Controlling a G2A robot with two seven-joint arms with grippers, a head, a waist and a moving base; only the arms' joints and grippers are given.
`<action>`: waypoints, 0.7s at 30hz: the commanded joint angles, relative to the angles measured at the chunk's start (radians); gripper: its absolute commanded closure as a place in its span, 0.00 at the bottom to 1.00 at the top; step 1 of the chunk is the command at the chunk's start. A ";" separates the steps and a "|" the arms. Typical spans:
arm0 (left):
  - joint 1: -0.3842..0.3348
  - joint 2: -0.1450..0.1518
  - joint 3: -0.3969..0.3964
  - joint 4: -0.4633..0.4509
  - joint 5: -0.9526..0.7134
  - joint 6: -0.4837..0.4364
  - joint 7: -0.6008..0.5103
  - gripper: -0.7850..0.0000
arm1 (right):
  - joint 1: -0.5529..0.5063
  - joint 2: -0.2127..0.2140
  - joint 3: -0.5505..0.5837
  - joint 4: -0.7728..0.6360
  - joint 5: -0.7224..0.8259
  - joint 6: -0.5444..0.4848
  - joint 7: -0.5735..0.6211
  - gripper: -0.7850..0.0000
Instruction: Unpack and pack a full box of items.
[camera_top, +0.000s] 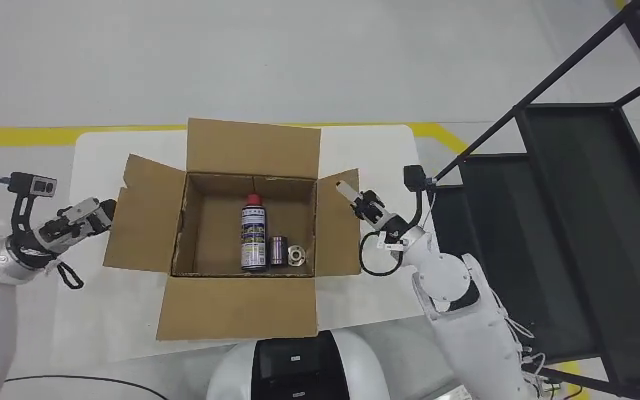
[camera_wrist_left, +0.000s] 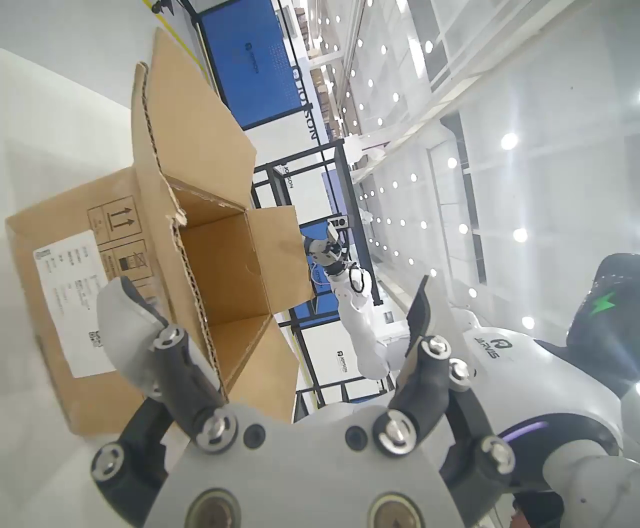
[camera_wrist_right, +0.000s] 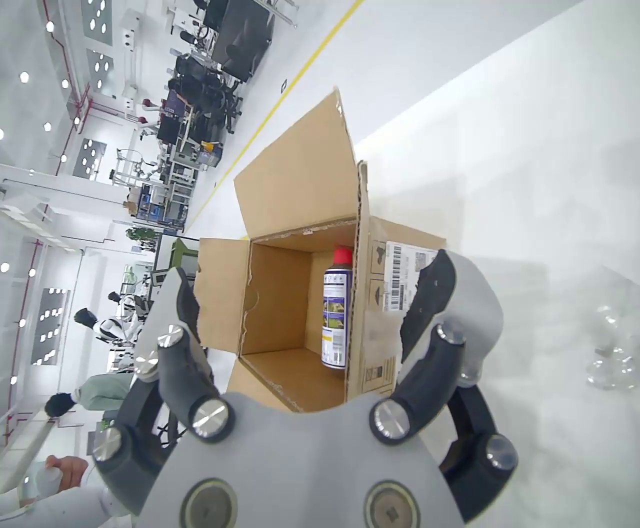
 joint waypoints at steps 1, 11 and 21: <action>0.000 0.001 0.002 -0.016 -0.032 0.016 -0.016 0.00 | 0.016 -0.001 -0.020 0.008 0.032 -0.036 0.011 0.00; -0.014 -0.002 0.070 -0.138 -0.095 0.127 -0.127 0.00 | 0.158 -0.013 -0.170 0.113 0.092 -0.110 0.092 0.00; -0.040 -0.005 0.104 -0.141 -0.102 0.158 -0.158 0.00 | 0.260 -0.023 -0.254 0.213 0.082 -0.116 0.120 0.00</action>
